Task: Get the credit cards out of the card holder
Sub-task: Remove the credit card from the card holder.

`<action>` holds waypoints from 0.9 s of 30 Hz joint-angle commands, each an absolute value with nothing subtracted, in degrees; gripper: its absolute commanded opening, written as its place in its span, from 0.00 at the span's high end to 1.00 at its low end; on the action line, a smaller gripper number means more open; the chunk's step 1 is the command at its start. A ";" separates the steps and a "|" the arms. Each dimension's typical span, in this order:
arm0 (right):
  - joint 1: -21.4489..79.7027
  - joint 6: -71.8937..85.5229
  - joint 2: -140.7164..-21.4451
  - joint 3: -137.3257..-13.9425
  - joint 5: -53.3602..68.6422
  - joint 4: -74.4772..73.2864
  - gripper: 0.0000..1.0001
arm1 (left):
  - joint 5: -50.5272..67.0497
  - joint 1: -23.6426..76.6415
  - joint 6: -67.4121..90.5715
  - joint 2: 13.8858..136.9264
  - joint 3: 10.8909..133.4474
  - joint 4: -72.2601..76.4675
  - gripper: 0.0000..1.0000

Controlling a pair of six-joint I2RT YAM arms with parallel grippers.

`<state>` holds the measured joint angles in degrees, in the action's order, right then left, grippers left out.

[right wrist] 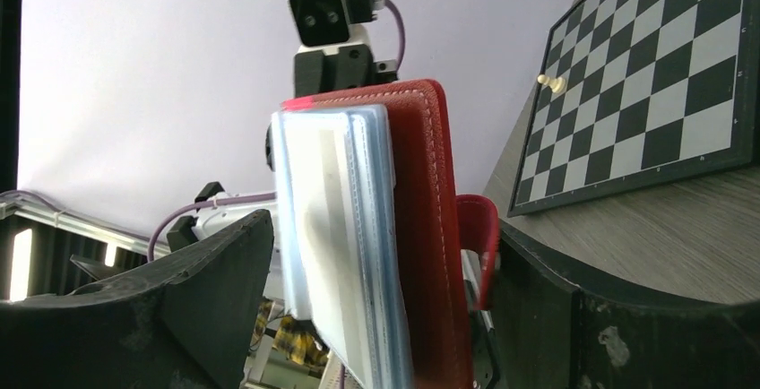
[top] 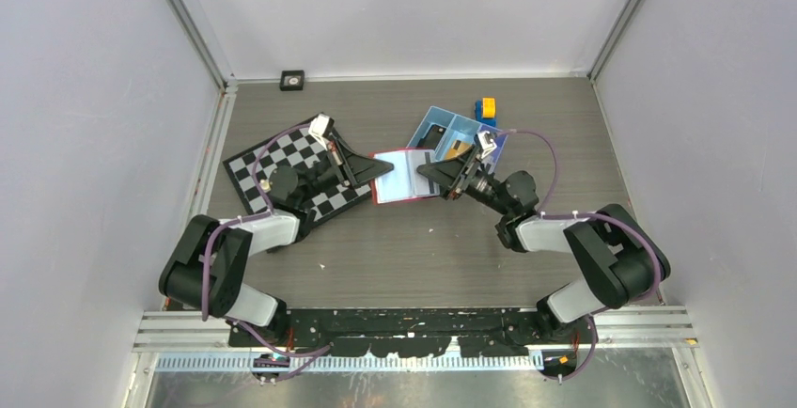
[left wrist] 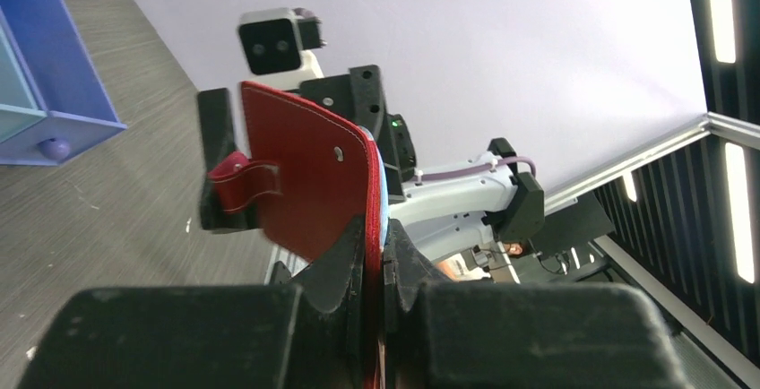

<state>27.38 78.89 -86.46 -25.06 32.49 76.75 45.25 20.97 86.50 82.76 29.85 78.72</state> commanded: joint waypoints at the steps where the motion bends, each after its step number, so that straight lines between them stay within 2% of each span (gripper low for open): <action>1: 27.41 79.39 -83.23 -24.21 31.82 80.91 0.13 | 44.12 19.47 84.95 84.79 30.74 81.98 1.00; 8: 23.27 79.57 -81.68 -21.76 30.03 79.87 0.31 | 44.25 18.46 84.27 85.91 30.25 81.82 1.00; 11: 22.93 77.33 -79.57 -22.28 30.23 74.96 0.41 | 44.28 18.46 83.82 86.25 30.19 81.07 1.00; 16: 22.92 74.15 -75.99 -22.52 29.74 68.77 0.50 | 44.38 18.46 83.52 87.28 30.18 80.94 1.00; 19: 23.20 71.39 -74.14 -23.81 29.60 61.75 0.61 | 44.54 18.46 83.38 87.88 30.36 80.94 1.00; 27: 23.55 66.75 -70.49 -25.03 28.45 53.53 0.67 | 45.01 18.46 82.54 88.33 30.70 80.35 1.00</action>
